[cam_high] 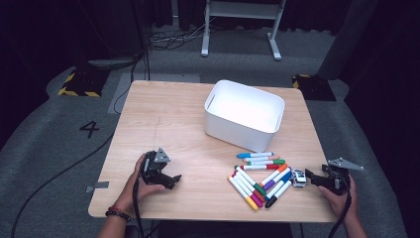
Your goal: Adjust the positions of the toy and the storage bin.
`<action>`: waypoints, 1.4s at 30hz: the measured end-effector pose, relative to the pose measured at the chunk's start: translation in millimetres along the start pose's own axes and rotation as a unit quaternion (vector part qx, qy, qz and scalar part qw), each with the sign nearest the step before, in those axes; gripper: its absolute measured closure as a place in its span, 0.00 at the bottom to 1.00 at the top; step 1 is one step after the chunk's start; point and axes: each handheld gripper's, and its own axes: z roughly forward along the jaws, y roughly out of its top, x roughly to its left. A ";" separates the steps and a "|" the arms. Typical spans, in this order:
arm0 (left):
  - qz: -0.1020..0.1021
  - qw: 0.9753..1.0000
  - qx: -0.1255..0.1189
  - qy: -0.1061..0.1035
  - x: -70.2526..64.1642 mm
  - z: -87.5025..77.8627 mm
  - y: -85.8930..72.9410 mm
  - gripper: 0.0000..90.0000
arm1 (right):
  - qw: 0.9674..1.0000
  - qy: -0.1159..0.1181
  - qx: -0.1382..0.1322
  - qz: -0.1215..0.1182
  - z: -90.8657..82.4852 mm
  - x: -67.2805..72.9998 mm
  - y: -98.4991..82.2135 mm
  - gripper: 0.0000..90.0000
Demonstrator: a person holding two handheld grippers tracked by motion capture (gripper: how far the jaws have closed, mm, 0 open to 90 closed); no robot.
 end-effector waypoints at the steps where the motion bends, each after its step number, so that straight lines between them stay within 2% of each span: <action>1: 0.001 1.000 0.000 0.001 0.2 0.0 0.1 0.00 | 1.000 -0.001 0.000 -0.001 0.2 0.2 0.1 0.25; 5: 0.004 1.000 0.000 0.002 0.9 -1.1 0.0 0.01 | 1.000 -0.001 0.000 -0.001 0.1 0.2 0.1 0.25; 6: 0.002 1.000 -0.007 0.002 1.1 -1.0 -0.1 0.03 | 1.000 -0.001 0.000 -0.001 0.2 0.3 0.1 0.25; 7: 0.003 1.000 -0.011 -0.004 3.0 -4.0 0.9 0.08 | 1.000 -0.001 0.001 -0.001 0.2 0.3 0.1 0.25; 8: 0.003 1.000 -0.011 -0.004 3.0 -4.0 0.9 0.23 | 1.000 -0.001 0.001 -0.001 0.2 0.3 0.1 0.25; 10: 0.008 1.000 -0.022 -0.005 5.6 -7.4 3.5 0.25 | 1.000 -0.002 0.000 -0.002 0.3 0.3 0.1 0.25; 12: -0.005 0.999 -0.034 -0.024 5.7 -8.8 7.7 0.15 | 1.000 -0.002 0.001 -0.001 0.3 0.4 0.2 0.25; 13: 0.009 0.999 -0.037 -0.017 7.0 -9.6 11.0 0.21 | 1.000 -0.002 0.001 -0.001 0.3 0.5 0.2 0.25; 14: 0.007 0.999 -0.039 -0.027 7.2 -8.8 14.4 0.22 | 1.000 -0.002 0.001 -0.001 0.3 0.4 0.1 0.25; 15: 0.006 0.999 -0.042 -0.030 7.9 -8.4 18.3 0.18 | 1.000 -0.002 0.001 -0.001 0.2 0.5 0.1 0.25; 16: 0.008 0.998 -0.047 -0.033 7.1 -7.2 24.4 0.18 | 1.000 -0.002 0.001 -0.001 0.2 0.5 0.1 0.25; 17: 0.017 0.998 -0.047 -0.035 7.6 -6.6 29.0 0.21 | 1.000 -0.002 0.001 -0.001 0.2 0.5 0.1 0.25; 18: 0.017 0.998 -0.047 -0.035 7.6 -6.6 29.0 0.21 | 1.000 -0.002 0.001 -0.001 0.2 0.5 0.1 0.25; 19: 0.019 0.998 -0.048 -0.039 8.4 -4.4 36.8 0.21 | 1.000 -0.002 0.000 -0.001 0.2 0.4 0.1 0.25; 22: 0.025 0.998 -0.054 -0.034 11.8 -2.1 50.0 0.22 | 1.000 -0.001 0.001 -0.002 0.1 0.3 0.0 0.25; 23: 0.025 0.998 -0.054 -0.034 11.8 -2.1 50.0 0.22 | 1.000 -0.001 0.001 -0.002 0.1 0.3 0.0 0.25; 24: 0.030 0.997 -0.058 -0.039 14.4 -1.6 58.4 0.23 | 1.000 -0.001 0.001 -0.003 0.0 0.2 -0.1 0.25; 26: 0.027 0.997 -0.065 -0.036 17.0 -3.1 67.6 0.24 | 1.000 -0.001 0.001 -0.003 0.0 0.2 -0.1 0.25; 28: 0.022 0.996 -0.070 -0.045 18.5 -3.5 76.6 0.24 | 1.000 -0.001 0.001 -0.003 0.0 0.2 -0.1 0.25; 29: 0.033 0.996 -0.073 -0.033 19.9 -5.0 81.3 0.24 | 1.000 -0.001 0.001 -0.003 0.0 0.2 -0.1 0.25; 30: 0.033 0.996 -0.073 -0.033 19.9 -5.0 81.3 0.24 | 1.000 -0.001 0.001 -0.003 0.0 0.2 -0.1 0.25; 34: 0.036 0.995 -0.080 -0.045 21.1 -4.9 100.0 0.24 | 1.000 -0.001 0.001 -0.003 0.0 0.2 -0.1 0.25; 37: 0.047 0.994 -0.086 -0.045 23.1 -6.0 115.9 0.24 | 1.000 -0.001 0.001 -0.003 0.0 0.2 -0.1 0.25; 38: 0.046 0.993 -0.091 -0.051 22.0 -4.9 123.4 0.24 | 1.000 -0.001 0.001 -0.002 0.0 0.2 -0.1 0.25; 40: 0.053 0.994 -0.090 -0.044 22.3 -5.1 130.3 0.24 | 1.000 -0.001 0.001 -0.003 0.0 0.1 -0.1 0.25; 41: 0.055 0.993 -0.091 -0.049 22.4 -5.2 134.5 0.24 | 1.000 -0.001 0.001 -0.003 0.0 0.2 -0.1 0.25; 42: 0.060 0.993 -0.093 -0.046 23.0 -6.0 138.7 0.24 | 1.000 -0.001 0.001 -0.002 0.0 0.3 -0.1 0.25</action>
